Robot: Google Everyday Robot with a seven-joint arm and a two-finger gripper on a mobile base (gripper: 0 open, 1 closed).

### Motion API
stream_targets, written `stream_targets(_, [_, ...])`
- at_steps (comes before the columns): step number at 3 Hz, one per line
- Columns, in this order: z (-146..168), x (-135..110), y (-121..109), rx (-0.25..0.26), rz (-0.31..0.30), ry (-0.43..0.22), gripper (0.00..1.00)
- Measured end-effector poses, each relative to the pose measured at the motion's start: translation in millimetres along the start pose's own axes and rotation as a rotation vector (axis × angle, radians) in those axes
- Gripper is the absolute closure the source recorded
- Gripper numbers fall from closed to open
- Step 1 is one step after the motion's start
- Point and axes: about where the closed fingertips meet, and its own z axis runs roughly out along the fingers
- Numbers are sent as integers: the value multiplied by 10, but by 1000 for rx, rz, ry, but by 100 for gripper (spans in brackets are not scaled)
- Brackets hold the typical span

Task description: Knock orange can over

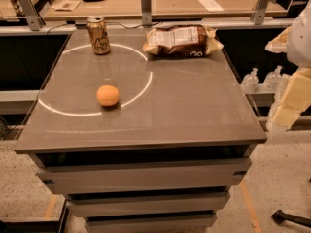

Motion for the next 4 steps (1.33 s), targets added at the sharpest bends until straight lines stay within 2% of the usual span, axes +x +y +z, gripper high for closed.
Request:
stream_targets(1, [0,0,0,0,0,0,0])
stream_targets(2, [-21,-9,-36,-24,33,-61,0])
stream_targets(3, [-16,32,-224,-60,74,-219,0])
stream_targets(4, [-155,-319,-292,-68,84,-477,0])
